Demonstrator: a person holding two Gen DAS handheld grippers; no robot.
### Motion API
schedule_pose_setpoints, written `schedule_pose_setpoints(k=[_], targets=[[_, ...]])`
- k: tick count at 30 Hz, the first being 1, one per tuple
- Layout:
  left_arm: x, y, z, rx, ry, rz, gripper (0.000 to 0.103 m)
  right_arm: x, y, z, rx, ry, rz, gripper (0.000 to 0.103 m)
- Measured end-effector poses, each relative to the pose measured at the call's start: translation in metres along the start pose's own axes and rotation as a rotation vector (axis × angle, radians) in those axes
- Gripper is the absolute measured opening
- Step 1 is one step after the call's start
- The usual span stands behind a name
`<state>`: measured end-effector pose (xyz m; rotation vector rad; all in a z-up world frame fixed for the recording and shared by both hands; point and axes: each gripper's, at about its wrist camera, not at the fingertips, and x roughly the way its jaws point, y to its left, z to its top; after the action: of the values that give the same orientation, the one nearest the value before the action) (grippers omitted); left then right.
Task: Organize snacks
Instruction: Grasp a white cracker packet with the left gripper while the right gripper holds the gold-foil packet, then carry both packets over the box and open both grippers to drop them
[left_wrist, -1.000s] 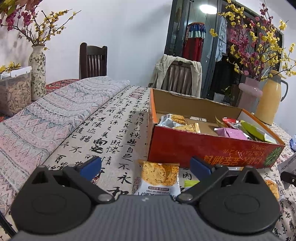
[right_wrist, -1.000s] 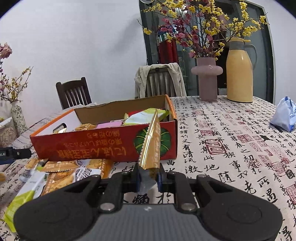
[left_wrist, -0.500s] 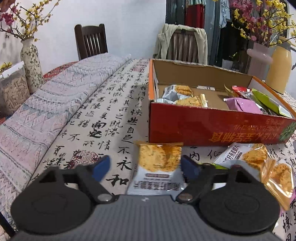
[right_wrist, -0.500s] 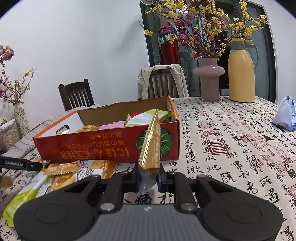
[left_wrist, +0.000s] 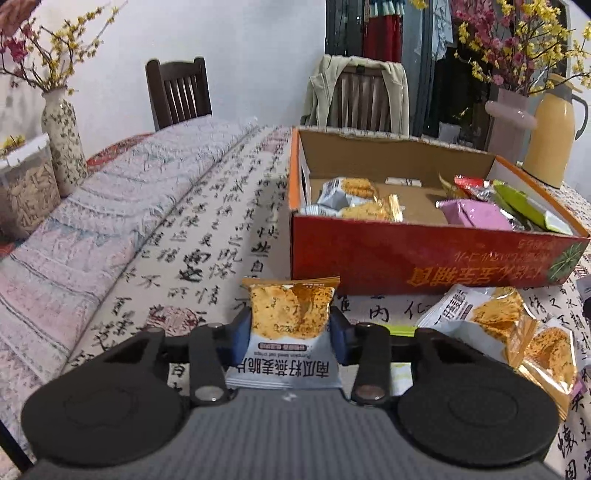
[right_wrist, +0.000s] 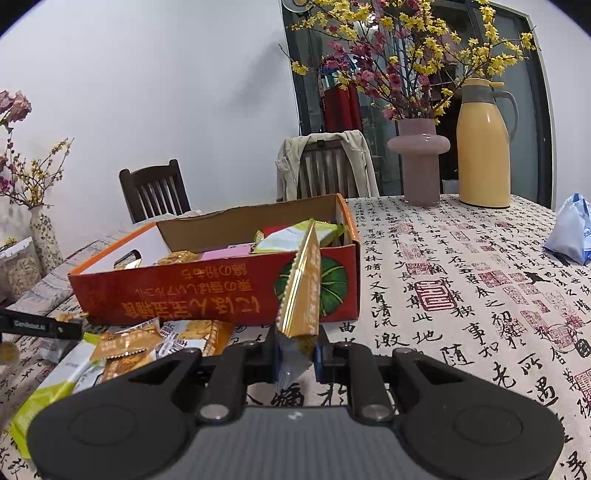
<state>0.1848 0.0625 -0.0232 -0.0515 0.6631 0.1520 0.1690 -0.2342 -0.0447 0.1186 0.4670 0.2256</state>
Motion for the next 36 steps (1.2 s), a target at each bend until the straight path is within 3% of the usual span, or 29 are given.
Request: schedule_pose_setpoints(k=[10,19,29,36], targets=[[-0.037,0.003,0.016,-0.006,-0.103,-0.033,0.043,-0.008,0.003,0.005,-0.014,-0.026,0.014,0.016],[-0.053,-0.018,0.052,0.024,-0.204,-0.071,0.043,-0.019,0.024,0.052,-0.076,-0.132,0.063,0.016],[-0.036,-0.046,0.095,0.031,-0.247,-0.087,0.043,0.029,0.050,0.104,-0.123,-0.130,0.093,0.016],[-0.002,-0.058,0.109,0.008,-0.255,-0.079,0.043,0.072,0.054,0.112,-0.094,-0.104,0.091,0.016]])
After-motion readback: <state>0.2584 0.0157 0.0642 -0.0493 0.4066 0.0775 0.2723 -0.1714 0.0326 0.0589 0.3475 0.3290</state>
